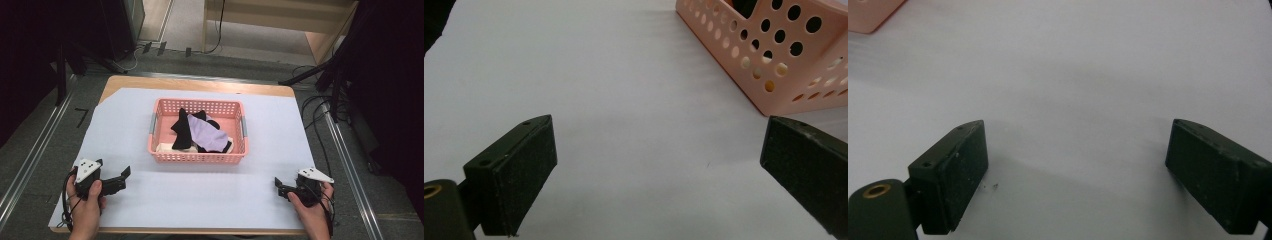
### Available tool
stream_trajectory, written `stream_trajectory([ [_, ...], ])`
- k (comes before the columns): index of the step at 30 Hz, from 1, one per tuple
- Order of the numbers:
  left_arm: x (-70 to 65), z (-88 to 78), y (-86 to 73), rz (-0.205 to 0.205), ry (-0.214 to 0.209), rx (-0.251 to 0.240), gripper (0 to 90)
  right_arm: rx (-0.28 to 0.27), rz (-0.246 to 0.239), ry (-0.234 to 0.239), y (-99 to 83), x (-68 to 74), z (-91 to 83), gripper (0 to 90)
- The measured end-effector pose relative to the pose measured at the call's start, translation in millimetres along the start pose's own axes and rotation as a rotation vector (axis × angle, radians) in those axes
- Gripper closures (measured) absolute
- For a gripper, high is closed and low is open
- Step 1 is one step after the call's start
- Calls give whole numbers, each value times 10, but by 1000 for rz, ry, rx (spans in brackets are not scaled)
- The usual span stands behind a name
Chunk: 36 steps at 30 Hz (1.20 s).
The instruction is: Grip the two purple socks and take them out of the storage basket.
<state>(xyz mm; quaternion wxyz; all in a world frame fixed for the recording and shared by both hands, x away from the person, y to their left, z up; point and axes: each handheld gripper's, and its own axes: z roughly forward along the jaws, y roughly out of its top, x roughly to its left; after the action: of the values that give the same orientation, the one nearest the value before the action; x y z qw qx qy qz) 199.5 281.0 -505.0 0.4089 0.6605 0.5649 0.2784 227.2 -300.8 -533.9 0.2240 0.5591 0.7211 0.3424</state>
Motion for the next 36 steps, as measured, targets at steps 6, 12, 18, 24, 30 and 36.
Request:
stream_trajectory([
  [6, 4, -1, 0, -2, -4, -1, 63, -12, 30, 31, 2, -47, -23, 101],
  [12, 27, 7, 6, -17, -17, 7, 63, -139, 78, 0, 28, -84, -139, 147],
  [18, 14, 5, 5, -6, -15, 6, 63, -187, 56, -10, 174, 1, -230, 147],
  [24, 7, -6, 0, 0, -20, -6, 63, -285, 18, 19, 500, 272, -342, 202],
  [30, 7, -12, -3, 6, -27, -13, 64, -330, -4, 50, 804, 575, -330, 228],
  [36, 3, -5, -1, 16, -43, -3, 64, -333, -54, 64, 1016, 991, -159, 276],
])
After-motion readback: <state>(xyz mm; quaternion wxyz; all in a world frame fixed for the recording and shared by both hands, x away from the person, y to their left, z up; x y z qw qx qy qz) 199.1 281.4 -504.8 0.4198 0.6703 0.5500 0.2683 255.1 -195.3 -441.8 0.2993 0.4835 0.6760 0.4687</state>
